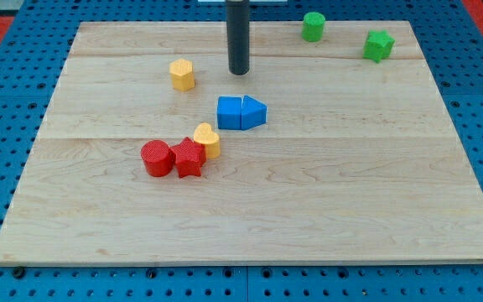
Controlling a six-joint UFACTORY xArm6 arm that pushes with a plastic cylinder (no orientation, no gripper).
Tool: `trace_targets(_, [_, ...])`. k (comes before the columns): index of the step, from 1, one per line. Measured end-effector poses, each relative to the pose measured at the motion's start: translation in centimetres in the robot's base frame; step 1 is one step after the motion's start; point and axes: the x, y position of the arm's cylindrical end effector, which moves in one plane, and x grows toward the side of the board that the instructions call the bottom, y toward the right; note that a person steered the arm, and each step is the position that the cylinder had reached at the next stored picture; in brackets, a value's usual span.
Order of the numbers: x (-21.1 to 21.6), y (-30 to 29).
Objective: Push the yellow hexagon into the yellow heart
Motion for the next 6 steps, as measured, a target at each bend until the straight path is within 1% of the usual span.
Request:
trace_targets(1, [2.1, -5.2])
trace_targets(2, [8.0, -9.1])
trace_targets(3, [5.1, -2.6])
trace_targets(4, [0.1, -3.0])
trace_targets(5, [-0.6, -9.9])
trace_targets(6, [5.5, -9.6])
